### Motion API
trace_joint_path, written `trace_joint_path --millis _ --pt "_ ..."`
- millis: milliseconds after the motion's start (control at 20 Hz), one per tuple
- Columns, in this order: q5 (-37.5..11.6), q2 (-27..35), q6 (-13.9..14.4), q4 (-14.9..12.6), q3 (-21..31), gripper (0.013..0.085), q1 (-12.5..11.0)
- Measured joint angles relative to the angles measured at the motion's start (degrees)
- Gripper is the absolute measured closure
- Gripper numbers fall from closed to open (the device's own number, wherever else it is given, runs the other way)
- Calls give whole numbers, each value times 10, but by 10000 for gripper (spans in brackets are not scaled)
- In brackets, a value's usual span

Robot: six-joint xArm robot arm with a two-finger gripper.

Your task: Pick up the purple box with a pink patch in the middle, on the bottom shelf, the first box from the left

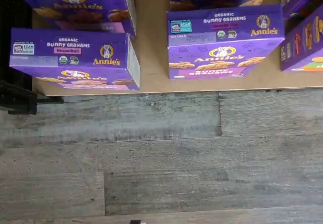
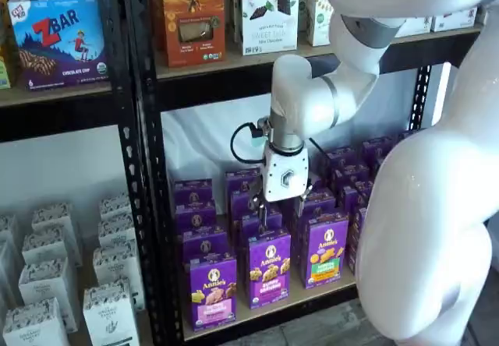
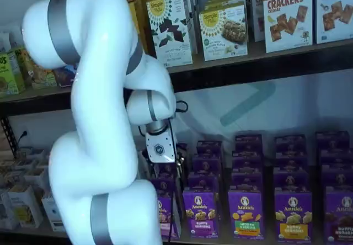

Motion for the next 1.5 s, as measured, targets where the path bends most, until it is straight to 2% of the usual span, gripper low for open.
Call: trace_joint_path --millis 600,950,1100,1250,1500 --pt "-41 80 34 -14 -33 130 21" --pt "-66 127 67 -38 -53 130 32" --pt "-79 144 64 -30 -63 130 36" --pt "-90 162 83 -46 -76 130 40" --pt "-86 192 70 -25 -107 130 46"
